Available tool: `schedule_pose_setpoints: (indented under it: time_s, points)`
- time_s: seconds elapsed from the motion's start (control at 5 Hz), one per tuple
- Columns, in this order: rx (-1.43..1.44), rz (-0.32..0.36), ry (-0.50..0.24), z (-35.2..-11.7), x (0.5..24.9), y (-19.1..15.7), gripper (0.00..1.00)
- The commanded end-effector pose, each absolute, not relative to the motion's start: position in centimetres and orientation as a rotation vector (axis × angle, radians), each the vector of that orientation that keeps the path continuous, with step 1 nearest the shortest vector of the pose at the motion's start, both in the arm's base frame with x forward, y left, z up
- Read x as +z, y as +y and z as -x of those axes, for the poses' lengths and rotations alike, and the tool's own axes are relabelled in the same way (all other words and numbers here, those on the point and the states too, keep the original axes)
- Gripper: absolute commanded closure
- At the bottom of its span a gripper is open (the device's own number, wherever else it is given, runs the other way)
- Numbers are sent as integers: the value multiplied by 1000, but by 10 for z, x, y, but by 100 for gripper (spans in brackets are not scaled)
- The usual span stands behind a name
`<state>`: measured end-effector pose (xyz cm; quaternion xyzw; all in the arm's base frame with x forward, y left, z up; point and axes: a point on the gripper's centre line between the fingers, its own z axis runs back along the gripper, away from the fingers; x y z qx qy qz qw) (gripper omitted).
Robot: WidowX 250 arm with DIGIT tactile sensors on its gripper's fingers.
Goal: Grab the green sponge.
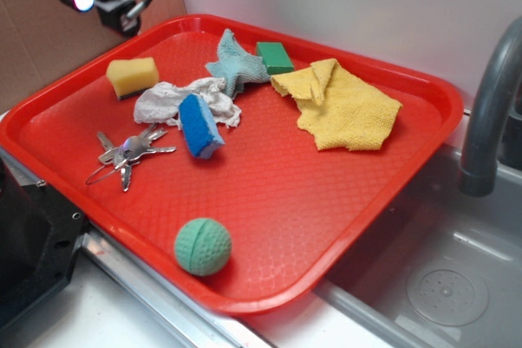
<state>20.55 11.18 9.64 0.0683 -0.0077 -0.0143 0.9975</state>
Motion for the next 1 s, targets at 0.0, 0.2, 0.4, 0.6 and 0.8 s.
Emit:
schedule_pose_setpoints:
  time_s: [0.0, 0.2, 0.4, 0.6, 0.8]
  points:
    - [-514, -73, -77, -231, 47, 116, 0]
    - [-763, -30, -70, -240, 23, 101, 0]
    - [-864, -24, -64, -239, 24, 90, 100]
    - [-812, -37, -73, -232, 48, 90, 100]
    - [-660, -106, -102, -221, 98, 80, 100]
